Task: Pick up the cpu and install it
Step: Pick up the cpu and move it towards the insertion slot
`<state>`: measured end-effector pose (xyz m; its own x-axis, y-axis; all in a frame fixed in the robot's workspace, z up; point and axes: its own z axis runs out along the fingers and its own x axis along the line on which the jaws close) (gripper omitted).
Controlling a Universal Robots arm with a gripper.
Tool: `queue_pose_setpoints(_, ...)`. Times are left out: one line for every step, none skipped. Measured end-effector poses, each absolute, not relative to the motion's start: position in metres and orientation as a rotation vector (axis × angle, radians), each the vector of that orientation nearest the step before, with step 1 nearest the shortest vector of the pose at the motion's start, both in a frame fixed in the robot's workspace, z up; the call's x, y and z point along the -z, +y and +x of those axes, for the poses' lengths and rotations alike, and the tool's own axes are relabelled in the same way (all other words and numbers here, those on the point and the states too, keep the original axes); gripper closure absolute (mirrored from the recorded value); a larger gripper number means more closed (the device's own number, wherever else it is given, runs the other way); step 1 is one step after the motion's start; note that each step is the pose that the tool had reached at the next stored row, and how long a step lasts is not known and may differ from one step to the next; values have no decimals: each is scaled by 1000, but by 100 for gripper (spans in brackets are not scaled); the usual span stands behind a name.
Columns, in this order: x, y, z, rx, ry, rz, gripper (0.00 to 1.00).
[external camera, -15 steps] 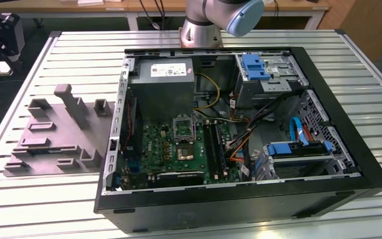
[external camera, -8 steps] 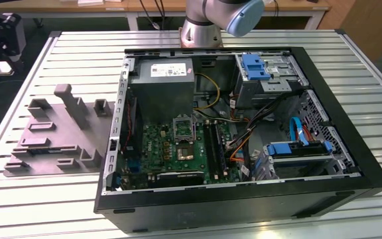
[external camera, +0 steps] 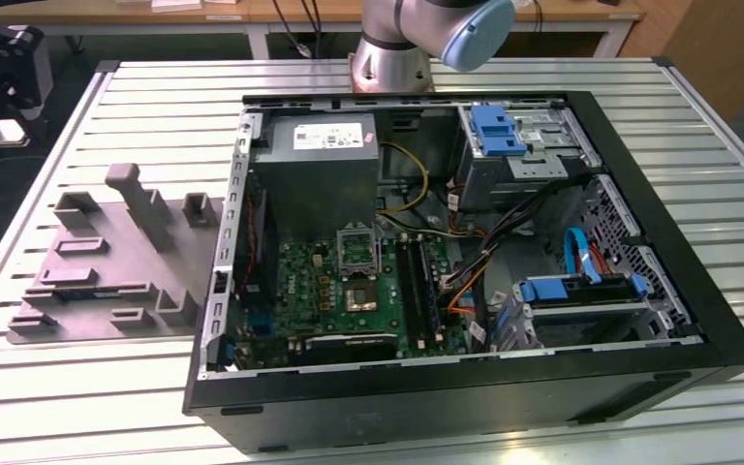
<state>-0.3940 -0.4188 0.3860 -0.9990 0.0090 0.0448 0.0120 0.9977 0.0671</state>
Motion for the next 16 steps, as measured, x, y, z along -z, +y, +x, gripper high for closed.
queue_pose_setpoints(-386, -419, -394, 104, -3095, -16, 53)
queue_pose_setpoints(-386, -419, -394, 104, -3095, -16, 53)
queue_pose_setpoints(-386, -419, -393, 104, -3095, -16, 53)
queue_pose_setpoints(-386, -419, -393, 104, -3095, -16, 53)
queue_pose_setpoints(-386, -419, -393, 104, -3095, -16, 53)
queue_pose_setpoints(-386, -419, -393, 104, -3095, -16, 53)
queue_pose_setpoints(-386, -419, -392, 104, -3095, -16, 53)
queue_pose_setpoints(-386, -419, -392, 104, -3095, -16, 53)
queue_pose_setpoints(-386, -419, -392, 104, -3095, -16, 53)
queue_pose_setpoints(-386, -419, -392, 104, -3095, -16, 53)
queue_pose_setpoints(-386, -419, -391, 104, -3095, -16, 53)
queue_pose_setpoints(-386, -419, -391, 104, -3095, -16, 53)
queue_pose_setpoints(-386, -419, -391, 104, -3095, -16, 53)
queue_pose_setpoints(-386, -419, -391, 104, -3095, -16, 53)
queue_pose_setpoints(-386, -419, -391, 104, -3095, -16, 53)
queue_pose_setpoints(-386, -419, -390, 104, -3095, -16, 53)
